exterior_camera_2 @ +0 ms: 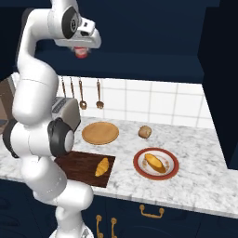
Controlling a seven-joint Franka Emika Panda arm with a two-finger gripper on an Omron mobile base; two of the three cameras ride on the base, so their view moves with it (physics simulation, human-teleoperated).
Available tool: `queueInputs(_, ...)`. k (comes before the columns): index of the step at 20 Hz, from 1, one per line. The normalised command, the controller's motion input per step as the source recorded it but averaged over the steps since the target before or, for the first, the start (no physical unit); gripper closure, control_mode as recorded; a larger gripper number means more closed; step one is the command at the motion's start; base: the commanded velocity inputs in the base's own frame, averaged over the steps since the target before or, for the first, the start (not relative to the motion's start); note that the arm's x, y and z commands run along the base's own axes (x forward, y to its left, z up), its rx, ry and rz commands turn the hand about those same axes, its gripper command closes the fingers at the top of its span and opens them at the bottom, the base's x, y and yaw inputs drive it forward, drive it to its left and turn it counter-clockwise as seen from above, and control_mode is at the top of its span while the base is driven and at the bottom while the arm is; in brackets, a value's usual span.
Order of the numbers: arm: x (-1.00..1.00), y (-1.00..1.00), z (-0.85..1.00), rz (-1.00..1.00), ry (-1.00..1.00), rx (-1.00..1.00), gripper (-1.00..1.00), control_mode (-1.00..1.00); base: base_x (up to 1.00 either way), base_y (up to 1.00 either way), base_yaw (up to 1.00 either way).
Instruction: From the different types of pastries on the counter, select a croissant and place it on the cutting board. Then retrieve a jar of jam from the cabinet and place it alongside the croissant on the cutting board.
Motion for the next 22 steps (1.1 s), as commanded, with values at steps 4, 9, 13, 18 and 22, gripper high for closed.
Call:
queueInputs(4,-1.0,-0.31,-0.25,0.03,-0.08,0.15,1.0,-1.0,0.0,0.0,0.0)
queueInputs(9,-1.0,-0.4,-0.76,0.07,0.0,0.2,1.0,-1.0,0.0,0.0,0.0)
queueInputs(13,-1.0,-0.19,-0.72,0.23,-0.01,0.13,1.0,-1.0,0.0,0.0,0.0)
queueInputs(18,-0.92,0.05,-0.74,0.52,0.0,0.04,1.0,-1.0,0.0,0.0,0.0)
queueInputs(22,-0.48,0.27,-0.72,0.25,0.04,-0.26,1.0,-1.0,0.0,0.0,0.0)
